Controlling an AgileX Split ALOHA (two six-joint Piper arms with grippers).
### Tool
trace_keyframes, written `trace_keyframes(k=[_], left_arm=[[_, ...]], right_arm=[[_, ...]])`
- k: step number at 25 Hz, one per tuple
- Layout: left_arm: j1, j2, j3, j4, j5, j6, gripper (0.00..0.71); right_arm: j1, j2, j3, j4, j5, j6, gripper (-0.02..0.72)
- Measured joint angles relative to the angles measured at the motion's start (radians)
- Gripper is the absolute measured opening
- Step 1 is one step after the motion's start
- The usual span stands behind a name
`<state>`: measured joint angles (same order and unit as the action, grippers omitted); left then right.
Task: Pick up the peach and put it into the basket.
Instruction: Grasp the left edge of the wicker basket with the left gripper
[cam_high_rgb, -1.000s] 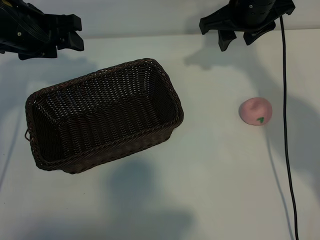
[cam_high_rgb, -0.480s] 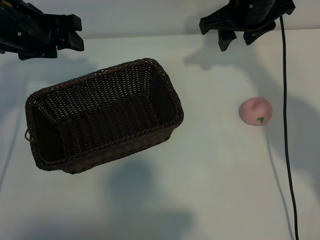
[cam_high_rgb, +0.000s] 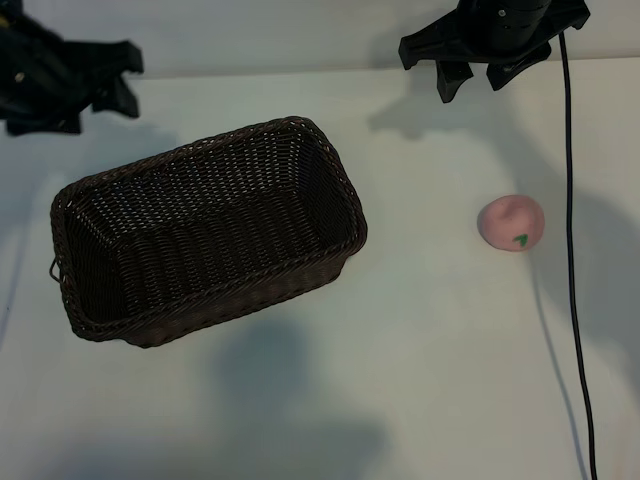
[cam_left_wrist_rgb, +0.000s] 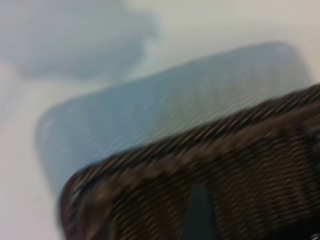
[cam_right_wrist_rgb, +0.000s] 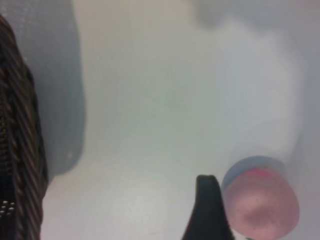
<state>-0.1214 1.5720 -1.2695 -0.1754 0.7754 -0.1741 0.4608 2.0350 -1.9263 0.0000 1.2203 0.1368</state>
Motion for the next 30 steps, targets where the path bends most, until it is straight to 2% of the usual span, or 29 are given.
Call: trace_keyframes(k=[6, 13, 19, 26, 30], left_arm=[[0.0, -0.095, 0.147, 0.157, 0.027, -0.172, 0.547], [0.0, -0.158, 0.299, 0.262, 0.068, -0.317, 0.547], [0.0, -0.158, 0.429, 0.266, -0.023, -0.375, 0.547], [0.0, -0.152, 0.447, 0.268, -0.107, -0.394, 0.547], [0.0, -0.095, 0.447, 0.267, -0.131, -0.399, 0.547]], right_arm=[[0.0, 0.0, 0.0, 0.0, 0.0, -0.012, 0.512], [0.0, 0.0, 0.0, 0.0, 0.0, -0.017, 0.512], [0.0, 0.0, 0.0, 0.0, 0.0, -0.018, 0.512], [0.0, 0.0, 0.0, 0.0, 0.0, -0.018, 0.512], [0.0, 0.0, 0.0, 0.0, 0.0, -0.018, 0.512]])
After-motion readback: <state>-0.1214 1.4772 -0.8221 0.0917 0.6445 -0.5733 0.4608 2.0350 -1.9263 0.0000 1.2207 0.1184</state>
